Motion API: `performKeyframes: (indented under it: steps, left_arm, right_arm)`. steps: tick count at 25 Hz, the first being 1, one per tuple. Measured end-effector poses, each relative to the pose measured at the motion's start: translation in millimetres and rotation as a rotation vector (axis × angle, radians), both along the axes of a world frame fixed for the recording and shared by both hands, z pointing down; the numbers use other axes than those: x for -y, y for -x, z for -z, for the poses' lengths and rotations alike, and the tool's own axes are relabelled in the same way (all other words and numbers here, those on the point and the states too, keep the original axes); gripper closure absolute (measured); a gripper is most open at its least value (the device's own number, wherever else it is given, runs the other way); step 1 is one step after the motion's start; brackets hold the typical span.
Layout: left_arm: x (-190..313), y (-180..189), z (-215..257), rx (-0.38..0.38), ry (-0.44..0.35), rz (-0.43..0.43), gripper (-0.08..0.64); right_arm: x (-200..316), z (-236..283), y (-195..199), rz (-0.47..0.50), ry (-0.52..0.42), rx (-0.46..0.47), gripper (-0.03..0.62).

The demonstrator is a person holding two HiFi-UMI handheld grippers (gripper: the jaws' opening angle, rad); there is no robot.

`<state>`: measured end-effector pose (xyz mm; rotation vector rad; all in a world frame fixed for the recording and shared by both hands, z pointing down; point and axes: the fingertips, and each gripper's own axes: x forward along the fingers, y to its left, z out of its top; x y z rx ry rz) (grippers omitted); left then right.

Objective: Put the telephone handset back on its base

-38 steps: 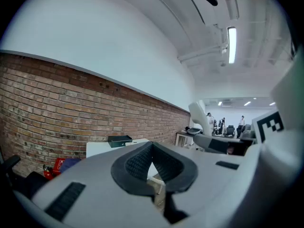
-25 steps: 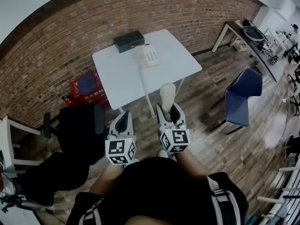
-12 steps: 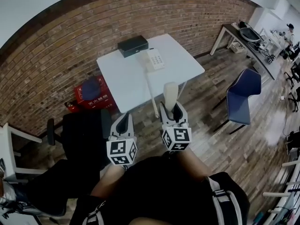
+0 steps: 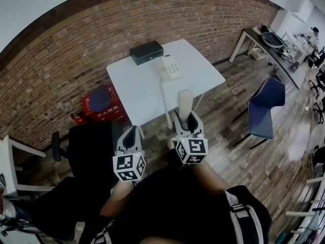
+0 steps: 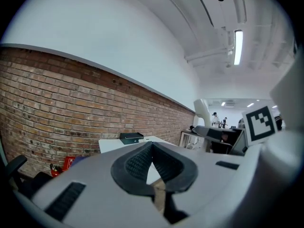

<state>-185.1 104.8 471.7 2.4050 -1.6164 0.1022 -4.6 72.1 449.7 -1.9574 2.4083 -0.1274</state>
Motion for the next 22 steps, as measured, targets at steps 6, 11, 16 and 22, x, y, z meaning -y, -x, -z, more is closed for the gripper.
performKeyframes:
  steps: [6,11,16,22]
  left_arm:
    - [49,-3,0,0.013,-0.024,0.04,0.563]
    - [100,-17,-1,0.022,-0.026,0.042,0.563]
    - [150,-34,-2,0.04,-0.016,0.031,0.563]
    - [214,-48,-3,0.043,0.005,0.042,0.563]
  right_arm:
    - [56,-5,-3,0.039,-0.006,0.007,0.394]
    - [106,-1,-8,0.06,-0.026,0.007,0.394]
    - [157,-2,-20,0.065,-0.013,0.025,0.394]
    - [216,-8,-27,0.099,0.021,0.019,0.394]
